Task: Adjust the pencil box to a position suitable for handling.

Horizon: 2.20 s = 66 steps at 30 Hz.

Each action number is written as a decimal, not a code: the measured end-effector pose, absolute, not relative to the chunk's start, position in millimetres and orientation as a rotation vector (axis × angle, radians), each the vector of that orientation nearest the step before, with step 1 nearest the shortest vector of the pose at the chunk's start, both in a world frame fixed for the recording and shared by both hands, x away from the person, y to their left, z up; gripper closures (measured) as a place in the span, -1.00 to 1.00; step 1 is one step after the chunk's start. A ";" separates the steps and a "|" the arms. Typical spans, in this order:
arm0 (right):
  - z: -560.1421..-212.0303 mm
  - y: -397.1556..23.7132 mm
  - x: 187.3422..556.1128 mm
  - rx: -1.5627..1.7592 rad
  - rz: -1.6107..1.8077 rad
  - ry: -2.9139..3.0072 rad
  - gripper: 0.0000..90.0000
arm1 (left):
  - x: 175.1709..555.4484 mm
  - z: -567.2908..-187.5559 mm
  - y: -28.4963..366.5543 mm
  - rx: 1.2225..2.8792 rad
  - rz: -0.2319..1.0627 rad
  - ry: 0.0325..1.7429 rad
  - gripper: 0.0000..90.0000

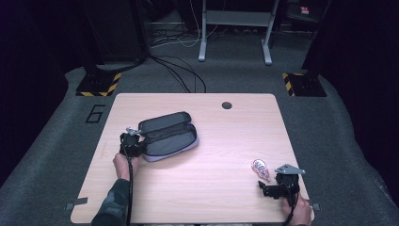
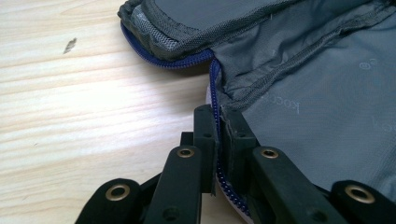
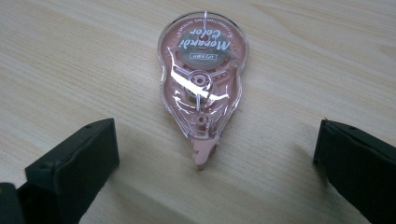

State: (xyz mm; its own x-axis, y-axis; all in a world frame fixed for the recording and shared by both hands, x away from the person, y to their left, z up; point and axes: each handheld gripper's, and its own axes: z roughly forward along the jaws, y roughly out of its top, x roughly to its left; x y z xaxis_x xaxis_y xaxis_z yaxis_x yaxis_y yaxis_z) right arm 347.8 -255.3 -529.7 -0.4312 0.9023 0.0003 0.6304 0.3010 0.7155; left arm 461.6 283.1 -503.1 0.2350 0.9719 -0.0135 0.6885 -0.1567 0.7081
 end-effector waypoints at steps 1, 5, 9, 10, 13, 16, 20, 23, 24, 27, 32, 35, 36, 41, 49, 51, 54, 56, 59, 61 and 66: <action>-529.7 -255.3 347.8 1.369 0.915 2.171 -1.00 | 461.6 -503.1 283.1 1.917 0.615 1.518 0.91; -529.8 -255.3 347.8 1.369 0.916 2.170 -1.00 | 461.4 -503.4 277.7 1.935 0.607 1.487 0.91; -529.8 -255.2 347.8 1.369 0.916 2.170 -1.00 | 461.4 -504.1 269.1 1.945 0.589 1.447 0.91; -529.8 -255.3 347.8 1.369 0.916 2.170 -1.00 | 461.2 -503.6 268.8 1.966 0.582 1.432 0.91; -529.8 -255.3 347.9 1.368 0.917 2.170 -1.00 | 460.9 -503.6 264.9 1.984 0.586 1.408 0.91; -529.8 -255.3 347.8 1.368 0.915 2.170 -1.00 | 461.0 -503.4 259.9 2.000 0.577 1.386 0.91; -529.8 -255.3 347.9 1.367 0.917 2.170 -1.00 | 461.1 -503.2 252.0 2.025 0.553 1.343 0.91; -529.8 -255.3 347.8 1.368 0.916 2.170 -1.00 | 461.0 -503.6 248.8 2.025 0.552 1.332 0.91; -529.8 -255.2 347.9 1.369 0.916 2.169 -1.00 | 460.9 -503.9 245.7 2.022 0.549 1.324 0.91; -529.8 -255.3 347.9 1.369 0.916 2.170 -1.00 | 460.8 -504.2 239.7 2.023 0.533 1.311 0.91; -529.9 -255.2 347.9 1.369 0.916 2.169 -1.00 | 462.1 -504.2 229.2 2.050 0.528 1.266 0.91; -529.8 -255.2 347.9 1.369 0.917 2.169 -1.00 | 462.6 -504.4 223.1 2.063 0.529 1.237 0.91; -529.8 -255.2 347.9 1.369 0.916 2.168 -1.00 | 462.7 -505.0 221.2 2.055 0.530 1.237 0.91; -529.8 -255.3 347.9 1.368 0.916 2.170 -1.00 | 463.6 -504.6 215.4 2.079 0.523 1.201 0.91; -529.8 -255.3 347.9 1.369 0.916 2.169 -1.00 | 465.1 -504.7 205.3 2.095 0.519 1.165 0.91; -529.8 -255.2 347.8 1.370 0.916 2.170 -1.00 | 464.8 -504.7 202.4 2.095 0.513 1.161 0.91; -529.8 -255.3 347.9 1.369 0.916 2.170 -1.00 | 464.2 -504.1 199.6 2.103 0.514 1.155 0.88; -529.8 -255.2 347.9 1.370 0.916 2.170 -1.00 | 463.0 -501.6 199.0 2.098 0.512 1.138 0.76; -529.8 -255.3 347.9 1.370 0.915 2.170 -1.00 | 460.9 -497.2 197.6 2.111 0.527 1.138 0.41; -529.8 -255.3 347.9 1.370 0.916 2.170 -1.00 | 458.1 -491.5 198.7 2.111 0.530 1.149 -0.01; -529.7 -255.3 347.9 1.372 0.917 2.169 -1.00 | 443.9 -479.5 210.9 2.085 0.516 1.156 -0.51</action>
State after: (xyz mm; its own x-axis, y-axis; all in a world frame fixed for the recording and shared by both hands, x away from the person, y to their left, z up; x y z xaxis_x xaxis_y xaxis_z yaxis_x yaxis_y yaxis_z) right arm 347.9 -255.3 -529.7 -0.4293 0.9032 0.0022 0.6309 0.2982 0.7163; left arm 443.9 210.9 -479.5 0.5248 0.8511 0.0129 0.5779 -0.3673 0.7287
